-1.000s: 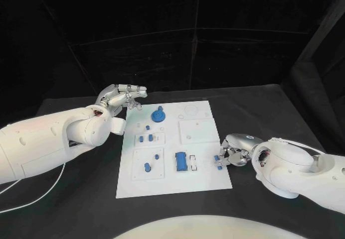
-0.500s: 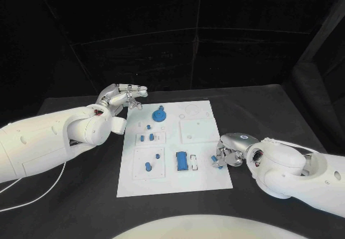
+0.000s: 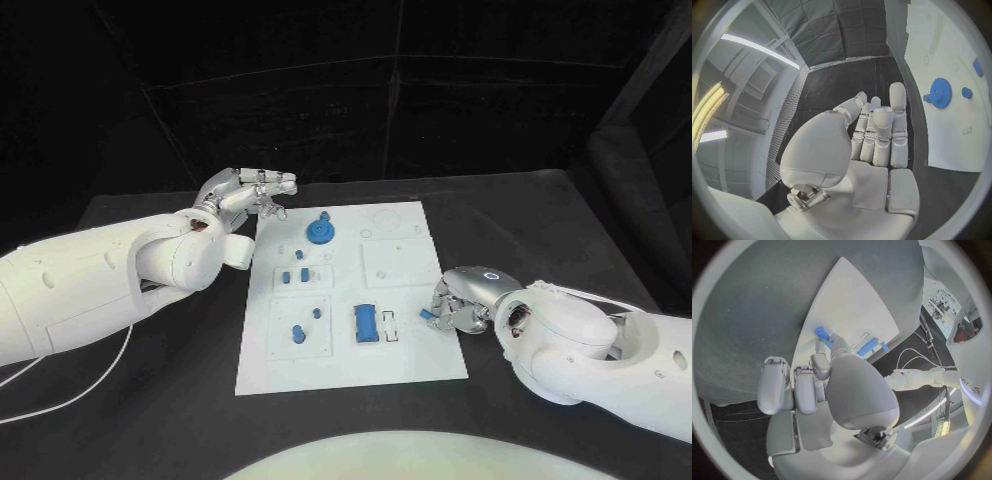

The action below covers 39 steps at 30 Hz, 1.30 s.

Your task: Assemble the parts on the task board

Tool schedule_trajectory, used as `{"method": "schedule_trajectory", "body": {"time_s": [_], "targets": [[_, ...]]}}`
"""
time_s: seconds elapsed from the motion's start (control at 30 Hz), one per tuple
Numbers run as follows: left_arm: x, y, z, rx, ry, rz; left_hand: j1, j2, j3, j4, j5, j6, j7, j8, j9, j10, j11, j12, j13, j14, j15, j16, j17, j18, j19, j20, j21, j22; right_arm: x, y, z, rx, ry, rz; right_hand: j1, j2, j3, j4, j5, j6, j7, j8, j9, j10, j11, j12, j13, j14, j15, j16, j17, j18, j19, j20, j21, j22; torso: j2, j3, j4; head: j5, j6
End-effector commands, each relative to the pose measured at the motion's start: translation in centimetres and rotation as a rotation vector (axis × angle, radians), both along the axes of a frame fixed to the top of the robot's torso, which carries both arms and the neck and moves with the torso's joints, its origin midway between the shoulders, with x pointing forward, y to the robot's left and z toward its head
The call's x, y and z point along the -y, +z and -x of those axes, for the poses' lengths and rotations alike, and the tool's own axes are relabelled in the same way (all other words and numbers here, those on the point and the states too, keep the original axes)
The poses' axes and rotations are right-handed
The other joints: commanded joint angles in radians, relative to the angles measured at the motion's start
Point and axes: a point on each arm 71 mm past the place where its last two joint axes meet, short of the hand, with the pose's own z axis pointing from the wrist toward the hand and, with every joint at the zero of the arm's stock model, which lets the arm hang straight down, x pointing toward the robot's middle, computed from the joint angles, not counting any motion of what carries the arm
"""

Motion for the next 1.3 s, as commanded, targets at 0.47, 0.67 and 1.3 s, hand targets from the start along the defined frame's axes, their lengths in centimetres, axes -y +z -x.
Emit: {"method": "schedule_trajectory", "body": {"time_s": [0.47,0.67,1.3], "targets": [[0.2,0.1,0.0,-0.001,-0.015,0.008,0.004,0.005,0.003,0.005,0.002,-0.007,0.000,-0.001,-0.001,-0.007,0.002,0.005,0.001,-0.007,0.001,-0.006,-0.002,0.006,0.000,0.004,-0.006,-0.002,-1.5,1.5,0.9,0.036,-0.031,-0.299,-0.017,-0.050,0.103,0.033,0.050,0.026,-0.004,-0.014,0.011,0.022,-0.005,0.016,0.016,0.071,-0.007,0.011,0.096,-0.013,0.003,-0.010,0.007,0.006,0.000,-0.0007,-0.0013,0.005,-0.002],[0.3,0.1,0.0,-0.001,-0.017,0.009,0.004,0.005,0.003,0.005,0.002,-0.007,0.000,-0.001,-0.001,-0.007,0.002,0.005,0.001,-0.007,0.001,-0.006,-0.002,0.006,0.000,0.004,-0.006,-0.002,-1.8,0.4,0.7,-0.102,-0.096,-0.355,-0.035,-0.061,0.134,0.050,0.053,0.035,-0.008,-0.017,0.015,0.037,-0.007,0.035,0.032,0.074,-0.009,0.020,0.110,-0.016,0.010,-0.010,0.016,0.021,0.000,-0.0011,0.0007,0.006,-0.005],[0.3,0.1,0.1,-0.002,-0.019,0.010,0.004,0.005,0.003,0.005,0.002,-0.007,0.000,-0.001,-0.001,-0.007,0.002,0.005,0.001,-0.007,0.001,-0.006,-0.002,0.006,0.000,0.004,-0.006,-0.002,-3.1,-1.1,0.0,-0.234,-0.142,-0.362,-0.113,-0.103,0.150,0.098,0.042,0.049,-0.008,-0.029,0.023,0.048,-0.006,0.043,0.042,0.074,-0.008,0.021,0.112,-0.017,0.011,-0.010,0.017,0.024,0.000,-0.0002,0.0004,0.009,-0.004]]}}
